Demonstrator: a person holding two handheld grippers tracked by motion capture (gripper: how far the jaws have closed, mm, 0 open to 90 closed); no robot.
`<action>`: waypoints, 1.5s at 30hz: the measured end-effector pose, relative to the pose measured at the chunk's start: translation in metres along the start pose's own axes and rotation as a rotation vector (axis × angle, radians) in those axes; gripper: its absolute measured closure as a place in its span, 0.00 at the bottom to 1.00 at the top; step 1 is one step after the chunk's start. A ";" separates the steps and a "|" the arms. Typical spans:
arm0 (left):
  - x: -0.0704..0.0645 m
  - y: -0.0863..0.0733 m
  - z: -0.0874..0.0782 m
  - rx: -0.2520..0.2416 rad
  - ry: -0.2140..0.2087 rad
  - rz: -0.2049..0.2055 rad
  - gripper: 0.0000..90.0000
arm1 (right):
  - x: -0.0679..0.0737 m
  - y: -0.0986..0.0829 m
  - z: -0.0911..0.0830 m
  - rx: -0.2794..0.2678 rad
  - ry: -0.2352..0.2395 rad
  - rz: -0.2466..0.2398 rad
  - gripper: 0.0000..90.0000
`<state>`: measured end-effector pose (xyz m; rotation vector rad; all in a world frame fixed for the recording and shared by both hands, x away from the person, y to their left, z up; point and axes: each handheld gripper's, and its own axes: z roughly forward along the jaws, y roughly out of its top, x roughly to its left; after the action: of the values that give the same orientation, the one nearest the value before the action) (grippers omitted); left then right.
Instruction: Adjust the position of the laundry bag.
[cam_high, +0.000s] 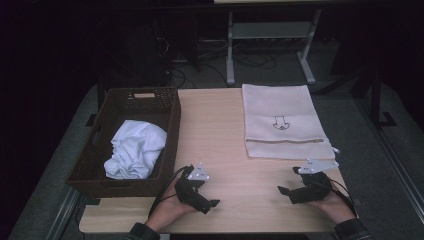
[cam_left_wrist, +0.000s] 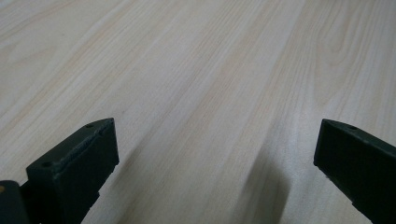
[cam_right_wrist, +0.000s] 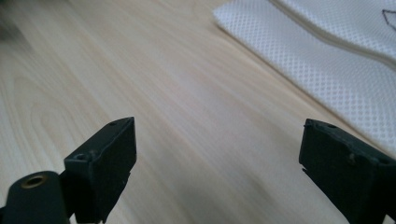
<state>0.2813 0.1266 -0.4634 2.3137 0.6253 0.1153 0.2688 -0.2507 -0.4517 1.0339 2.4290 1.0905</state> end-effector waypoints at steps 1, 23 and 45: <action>0.001 0.000 0.000 -0.003 -0.005 0.003 0.00 | -0.001 0.001 0.000 -0.006 -0.001 -0.003 0.12; 0.003 -0.004 -0.003 0.001 0.018 -0.002 0.00 | -0.016 0.018 0.003 -0.038 -0.002 -0.009 0.10; 0.008 -0.005 -0.008 -0.018 0.023 -0.019 0.00 | -0.039 0.044 0.019 -0.032 -0.017 -0.015 0.11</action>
<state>0.2843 0.1384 -0.4619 2.2911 0.6556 0.1388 0.3277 -0.2484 -0.4329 1.0096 2.3941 1.1071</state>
